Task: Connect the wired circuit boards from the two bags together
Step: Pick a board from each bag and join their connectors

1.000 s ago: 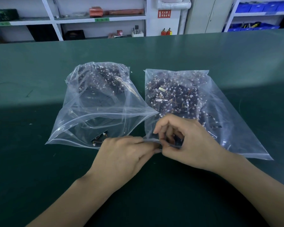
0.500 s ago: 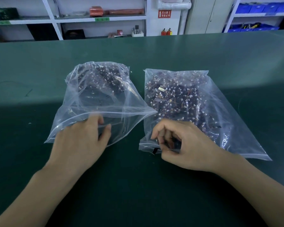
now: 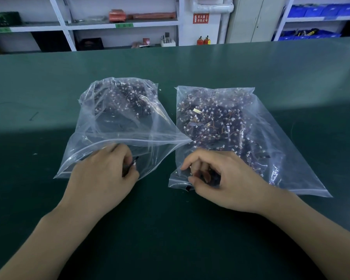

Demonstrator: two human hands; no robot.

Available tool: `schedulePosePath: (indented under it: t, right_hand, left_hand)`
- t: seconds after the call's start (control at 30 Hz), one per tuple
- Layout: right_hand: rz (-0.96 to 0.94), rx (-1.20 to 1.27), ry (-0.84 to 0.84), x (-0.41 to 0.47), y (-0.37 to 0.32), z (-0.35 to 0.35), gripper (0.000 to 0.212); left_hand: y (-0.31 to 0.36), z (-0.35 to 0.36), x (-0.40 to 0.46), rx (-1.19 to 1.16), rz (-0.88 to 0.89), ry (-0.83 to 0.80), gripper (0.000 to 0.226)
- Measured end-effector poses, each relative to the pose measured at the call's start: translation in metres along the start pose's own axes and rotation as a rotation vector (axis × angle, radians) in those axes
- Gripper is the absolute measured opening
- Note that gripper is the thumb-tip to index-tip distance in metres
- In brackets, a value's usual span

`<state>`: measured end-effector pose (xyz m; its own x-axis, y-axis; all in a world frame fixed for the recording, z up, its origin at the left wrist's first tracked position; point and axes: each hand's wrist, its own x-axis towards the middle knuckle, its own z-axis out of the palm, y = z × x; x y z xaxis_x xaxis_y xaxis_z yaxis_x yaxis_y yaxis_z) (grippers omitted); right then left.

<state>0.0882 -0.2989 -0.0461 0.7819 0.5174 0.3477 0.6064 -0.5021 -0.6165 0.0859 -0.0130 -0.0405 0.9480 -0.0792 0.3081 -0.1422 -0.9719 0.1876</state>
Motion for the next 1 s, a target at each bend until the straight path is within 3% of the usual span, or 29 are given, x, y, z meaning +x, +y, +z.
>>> schedulePosePath:
  t: [0.17, 0.33, 0.53, 0.67, 0.8, 0.9, 1.0]
  right_hand:
    - [0.022, 0.019, 0.071, 0.001, 0.0, 0.003, 0.019]
    - [0.023, 0.052, 0.119, 0.002, -0.001, 0.005, 0.012]
    - [-0.015, 0.069, 0.129, 0.001, -0.003, 0.009, 0.021]
    - [-0.077, 0.061, 0.188, 0.002, -0.007, 0.01, 0.031]
    - [-0.104, 0.076, 0.24, 0.003, -0.007, 0.009, 0.019]
    - [-0.106, 0.096, 0.236, 0.005, -0.006, 0.009, 0.015]
    - [-0.093, 0.143, 0.202, 0.005, -0.005, 0.011, 0.01]
  left_hand:
    - [0.011, 0.005, -0.005, -0.057, 0.147, 0.159, 0.029]
    - [0.023, 0.009, -0.009, -0.109, 0.288, 0.291, 0.015]
    - [0.028, 0.008, -0.011, -0.186, 0.419, 0.404, 0.01]
    - [0.035, 0.008, -0.015, -0.24, 0.505, 0.372, 0.01]
    - [0.04, 0.012, -0.019, -0.363, 0.543, 0.27, 0.017]
    - [0.042, 0.013, -0.019, -0.478, 0.474, 0.24, 0.022]
    - [0.042, 0.011, -0.018, -0.5, 0.465, 0.225, 0.011]
